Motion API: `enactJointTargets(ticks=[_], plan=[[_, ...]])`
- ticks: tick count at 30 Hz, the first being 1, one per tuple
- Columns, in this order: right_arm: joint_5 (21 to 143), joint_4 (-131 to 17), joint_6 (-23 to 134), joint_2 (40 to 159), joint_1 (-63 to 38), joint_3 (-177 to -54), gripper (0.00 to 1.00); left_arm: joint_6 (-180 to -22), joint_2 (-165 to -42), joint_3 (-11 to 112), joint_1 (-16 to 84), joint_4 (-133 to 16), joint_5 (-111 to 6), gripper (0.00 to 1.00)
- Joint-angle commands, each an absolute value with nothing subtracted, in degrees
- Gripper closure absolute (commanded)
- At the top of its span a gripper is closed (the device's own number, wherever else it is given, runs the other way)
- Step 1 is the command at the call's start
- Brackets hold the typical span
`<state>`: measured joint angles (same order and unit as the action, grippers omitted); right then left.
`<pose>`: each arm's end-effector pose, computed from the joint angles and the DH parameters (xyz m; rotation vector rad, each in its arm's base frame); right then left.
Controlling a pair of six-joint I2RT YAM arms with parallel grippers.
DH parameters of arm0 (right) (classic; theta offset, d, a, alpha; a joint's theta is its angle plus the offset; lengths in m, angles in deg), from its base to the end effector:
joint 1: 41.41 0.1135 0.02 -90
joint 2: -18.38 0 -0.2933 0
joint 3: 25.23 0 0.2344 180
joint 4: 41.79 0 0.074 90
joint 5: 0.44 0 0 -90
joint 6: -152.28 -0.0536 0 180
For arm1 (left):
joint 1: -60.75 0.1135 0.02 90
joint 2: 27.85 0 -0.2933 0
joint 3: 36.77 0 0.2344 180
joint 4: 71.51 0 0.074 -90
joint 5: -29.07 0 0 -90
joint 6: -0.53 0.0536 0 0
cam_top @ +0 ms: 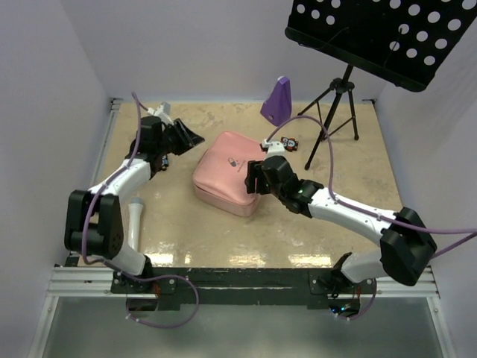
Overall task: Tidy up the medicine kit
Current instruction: Adjust the medicine box at the center of the board.
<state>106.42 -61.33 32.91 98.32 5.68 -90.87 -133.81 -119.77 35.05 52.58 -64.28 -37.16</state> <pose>0.2156 0.2091 0.2746 -0.1641 2.1626 0.4621 0.3526 -0.0724 0.2696 -0.4028 2.1152 -0.9784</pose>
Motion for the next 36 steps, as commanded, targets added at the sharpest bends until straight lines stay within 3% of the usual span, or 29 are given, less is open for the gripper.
enactJointTargets(ticks=[1, 10, 17, 23, 28, 36], plan=[[105.8, -60.8, 33.5, 94.4, 2.3, -92.2, 0.34, -129.9, -108.4, 32.3, 52.7, -62.5, -41.8, 0.57], [106.9, -57.8, 34.8, 95.8, 1.4, -91.6, 0.34, -134.2, -84.7, 13.1, 49.7, -60.2, -51.2, 0.46], [113.4, -53.9, 34.6, 101.3, 0.9, -98.2, 0.36, -139.3, -74.1, 2.8, 44.5, -57.5, -52.0, 0.52], [120.0, -51.9, 32.2, 107.6, -4.0, -106.6, 0.36, -139.9, -68.6, 1.7, 43.2, -50.2, -51.4, 0.56], [117.1, -55.9, 31.2, 119.6, -8.2, -116.1, 0.33, -141.2, -71.0, -2.0, 43.1, -51.3, -48.3, 0.58], [111.4, -56.0, 31.8, 126.9, -10.6, -117.0, 0.32, -139.4, -82.2, -2.5, 42.5, -59.8, -43.7, 0.58]])
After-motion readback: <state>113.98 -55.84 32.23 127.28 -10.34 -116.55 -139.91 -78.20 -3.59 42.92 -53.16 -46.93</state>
